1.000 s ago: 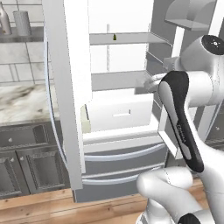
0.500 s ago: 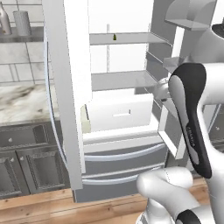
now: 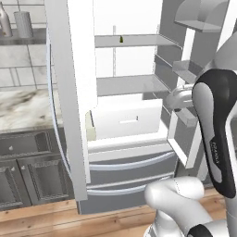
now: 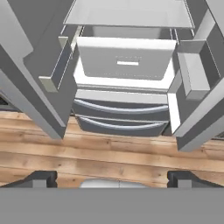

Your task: There is a bowl on the dining counter. Grab a lemon wedge from the fridge and place it in the bowl. Then get the liquor bottle and glass cup from the cabinet and place them next to the bowl.

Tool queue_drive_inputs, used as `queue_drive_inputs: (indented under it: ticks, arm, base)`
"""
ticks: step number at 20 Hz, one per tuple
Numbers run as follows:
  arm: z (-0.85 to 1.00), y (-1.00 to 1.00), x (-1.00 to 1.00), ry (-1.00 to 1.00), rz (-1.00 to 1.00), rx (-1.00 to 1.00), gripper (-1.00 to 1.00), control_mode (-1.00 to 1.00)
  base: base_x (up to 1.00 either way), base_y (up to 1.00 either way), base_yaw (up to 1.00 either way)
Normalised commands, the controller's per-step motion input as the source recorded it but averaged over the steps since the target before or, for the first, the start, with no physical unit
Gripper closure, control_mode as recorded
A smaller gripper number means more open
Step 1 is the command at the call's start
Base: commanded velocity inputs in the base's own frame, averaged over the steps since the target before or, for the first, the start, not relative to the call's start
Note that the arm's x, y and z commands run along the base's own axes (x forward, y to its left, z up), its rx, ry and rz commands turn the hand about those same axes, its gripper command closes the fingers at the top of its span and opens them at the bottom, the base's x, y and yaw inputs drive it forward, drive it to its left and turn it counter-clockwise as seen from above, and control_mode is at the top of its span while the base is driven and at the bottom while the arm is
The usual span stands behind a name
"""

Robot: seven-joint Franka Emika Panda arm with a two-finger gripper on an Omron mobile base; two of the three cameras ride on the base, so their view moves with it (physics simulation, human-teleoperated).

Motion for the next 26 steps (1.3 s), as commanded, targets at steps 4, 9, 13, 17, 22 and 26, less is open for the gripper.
queue_drive_inputs:
  ticks: [4,9,13,17,22,26]
  arm:
    - [0.00,0.00,0.00,0.00,0.00,0.00,-1.00,1.00]
    - [0.00,0.00,0.00,0.00,0.00,0.00,-1.00,1.00]
    - [0.00,0.00,0.00,0.00,0.00,0.00,-1.00,1.00]
    - [0.00,0.00,0.00,0.00,0.00,0.00,-1.00,1.00]
    - [0.00,0.00,0.00,0.00,0.00,0.00,-1.00,1.00]
    - [0.15,0.01,-0.08,-0.20,0.00,0.00,-1.00,-1.00]
  base:
    - [0.38,0.00,0.00]
    - [0.99,0.00,0.00]
    - [1.00,0.01,0.00]
    - [1.00,0.00,0.00]
    - [0.73,0.05,0.00]
    - [0.02,0.01,0.00]
